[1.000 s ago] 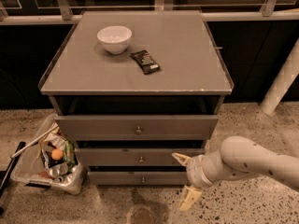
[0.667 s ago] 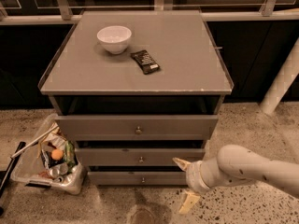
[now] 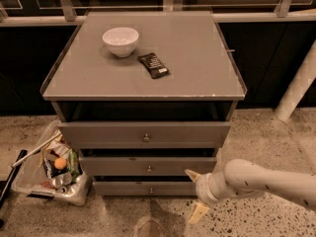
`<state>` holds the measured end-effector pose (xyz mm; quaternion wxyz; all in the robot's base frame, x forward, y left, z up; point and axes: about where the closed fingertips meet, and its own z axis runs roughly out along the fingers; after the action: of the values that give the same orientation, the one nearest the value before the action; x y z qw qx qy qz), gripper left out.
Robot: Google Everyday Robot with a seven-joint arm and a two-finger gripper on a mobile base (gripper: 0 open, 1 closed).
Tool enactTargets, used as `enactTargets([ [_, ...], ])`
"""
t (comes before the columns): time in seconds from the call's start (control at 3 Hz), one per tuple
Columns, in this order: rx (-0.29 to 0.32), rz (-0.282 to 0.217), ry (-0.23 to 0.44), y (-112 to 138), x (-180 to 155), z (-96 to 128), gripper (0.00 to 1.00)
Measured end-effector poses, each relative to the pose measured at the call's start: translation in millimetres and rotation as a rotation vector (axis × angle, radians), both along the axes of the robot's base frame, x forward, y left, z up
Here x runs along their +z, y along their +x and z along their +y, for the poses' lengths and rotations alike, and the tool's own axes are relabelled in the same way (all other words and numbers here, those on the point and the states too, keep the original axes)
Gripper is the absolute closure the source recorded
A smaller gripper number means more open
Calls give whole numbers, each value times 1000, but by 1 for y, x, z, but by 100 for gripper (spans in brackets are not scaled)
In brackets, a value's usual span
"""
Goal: Open bottom drawer
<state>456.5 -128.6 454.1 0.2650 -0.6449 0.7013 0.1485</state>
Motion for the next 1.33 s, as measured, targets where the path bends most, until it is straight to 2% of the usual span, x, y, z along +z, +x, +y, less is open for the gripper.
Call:
enactTargets([
  [0.33, -37, 6, 13, 20, -27, -16, 0],
  [0.67, -100, 32, 50, 45, -55, -28, 0],
  [1.33, -103, 27, 27, 43, -69, -25, 0],
])
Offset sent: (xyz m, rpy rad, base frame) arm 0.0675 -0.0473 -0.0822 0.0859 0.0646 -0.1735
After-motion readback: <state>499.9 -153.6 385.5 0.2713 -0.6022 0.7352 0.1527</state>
